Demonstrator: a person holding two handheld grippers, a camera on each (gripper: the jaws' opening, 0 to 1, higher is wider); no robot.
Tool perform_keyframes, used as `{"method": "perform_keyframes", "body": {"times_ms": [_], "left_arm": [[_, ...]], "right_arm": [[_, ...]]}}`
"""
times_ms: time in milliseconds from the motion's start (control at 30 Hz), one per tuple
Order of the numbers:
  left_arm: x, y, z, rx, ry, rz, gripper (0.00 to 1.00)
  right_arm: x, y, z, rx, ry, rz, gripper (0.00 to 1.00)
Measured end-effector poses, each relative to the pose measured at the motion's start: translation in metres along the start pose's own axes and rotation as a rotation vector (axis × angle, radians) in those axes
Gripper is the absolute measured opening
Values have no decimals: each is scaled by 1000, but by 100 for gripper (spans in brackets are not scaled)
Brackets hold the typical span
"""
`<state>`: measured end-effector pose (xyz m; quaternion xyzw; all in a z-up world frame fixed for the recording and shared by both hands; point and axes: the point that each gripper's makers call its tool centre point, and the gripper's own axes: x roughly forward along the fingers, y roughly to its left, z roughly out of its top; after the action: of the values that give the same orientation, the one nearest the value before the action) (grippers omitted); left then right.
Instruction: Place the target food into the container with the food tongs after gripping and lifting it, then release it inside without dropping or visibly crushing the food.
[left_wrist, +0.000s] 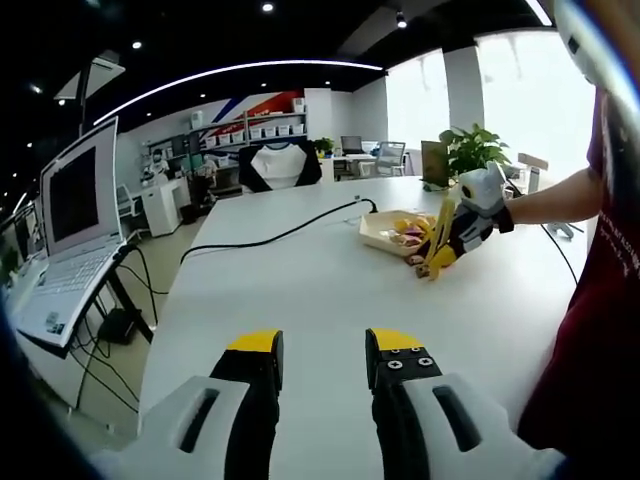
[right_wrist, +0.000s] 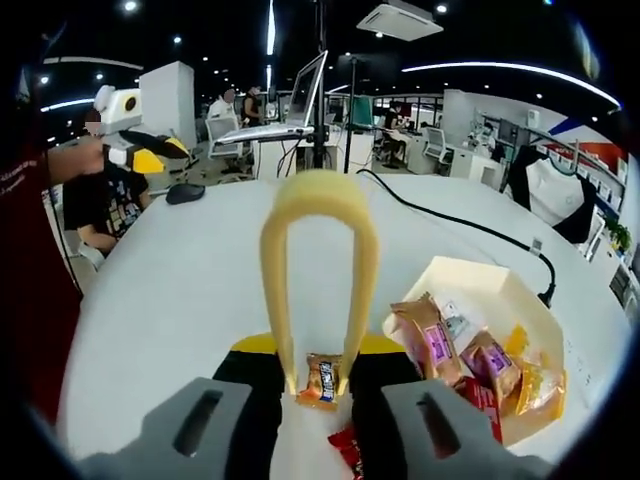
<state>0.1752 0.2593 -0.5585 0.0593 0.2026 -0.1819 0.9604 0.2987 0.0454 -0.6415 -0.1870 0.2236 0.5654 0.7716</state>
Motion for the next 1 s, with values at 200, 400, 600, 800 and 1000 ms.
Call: {"method": "perform_keyframes", "body": {"times_ms": [200, 400, 600, 800, 1000], "left_arm": [[0, -1, 1, 9, 3, -5, 35], [1, -3, 3, 16, 0, -13, 35], [2, -4, 2, 16, -1, -17, 35], [5, -7, 3, 13, -13, -27, 35], [7, -8, 4, 17, -17, -36, 35]], "right_arm": [[0, 2, -1, 31, 20, -46, 16], [-8, 0, -1, 85, -3, -94, 16], [-28, -8, 21, 113, -74, -142, 16], [-57, -32, 45, 135, -162, -262, 16], [-77, -55, 56, 137, -199, -361, 17]]}}
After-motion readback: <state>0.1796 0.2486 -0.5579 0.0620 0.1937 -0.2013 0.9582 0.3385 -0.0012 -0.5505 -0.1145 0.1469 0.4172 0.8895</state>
